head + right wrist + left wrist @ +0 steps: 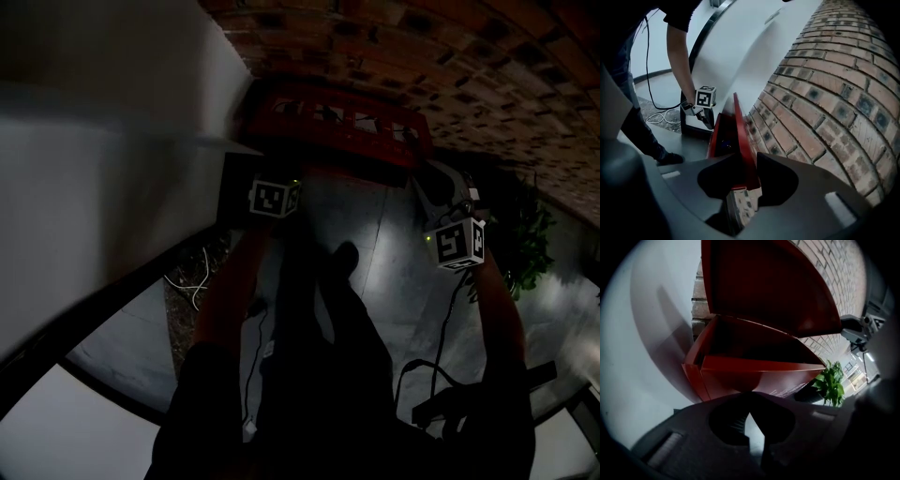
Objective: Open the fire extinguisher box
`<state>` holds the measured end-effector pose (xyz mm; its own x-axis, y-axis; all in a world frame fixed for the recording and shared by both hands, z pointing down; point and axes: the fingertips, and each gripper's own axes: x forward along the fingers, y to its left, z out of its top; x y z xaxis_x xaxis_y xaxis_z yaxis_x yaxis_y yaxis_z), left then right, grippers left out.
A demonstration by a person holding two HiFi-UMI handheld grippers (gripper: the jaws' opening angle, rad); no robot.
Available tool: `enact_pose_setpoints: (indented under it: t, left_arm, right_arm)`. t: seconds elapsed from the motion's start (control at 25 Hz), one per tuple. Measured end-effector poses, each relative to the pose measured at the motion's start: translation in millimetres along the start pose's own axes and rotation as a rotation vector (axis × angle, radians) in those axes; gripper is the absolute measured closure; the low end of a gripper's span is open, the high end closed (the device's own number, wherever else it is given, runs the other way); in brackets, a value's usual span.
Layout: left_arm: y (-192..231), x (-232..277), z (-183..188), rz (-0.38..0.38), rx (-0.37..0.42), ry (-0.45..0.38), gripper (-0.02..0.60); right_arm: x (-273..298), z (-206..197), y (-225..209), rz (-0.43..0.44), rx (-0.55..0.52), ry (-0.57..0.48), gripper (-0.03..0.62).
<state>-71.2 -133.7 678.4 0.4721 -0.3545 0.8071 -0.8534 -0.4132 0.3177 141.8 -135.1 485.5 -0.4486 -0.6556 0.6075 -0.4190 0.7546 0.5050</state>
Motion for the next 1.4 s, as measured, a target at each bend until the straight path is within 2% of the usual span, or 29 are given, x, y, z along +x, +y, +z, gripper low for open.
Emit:
enact_pose_setpoints:
  t: [0.28,0.44,0.96,1.4]
  left_arm:
    - [-1,-2,-2,0.022,-0.028,0.061,0.581]
    - [-1,0,0,0.015,-0.01,0.066,0.581]
    - [-2,6,-4,-0.014,0.019,0.095,0.581]
    - [-1,9,-10,-0.019,0.056,0.159,0.581]
  right_arm:
    - [1,9,-22,-0.043,0.013,-0.016,0.487]
    - [4,14,-46,-0.091,0.034,-0.041,0.487]
    - [17,16,-90,-0.18,-0.009,-0.047,0.483]
    - [33,16,-124,-0.205,0.008,-0.058,0.477]
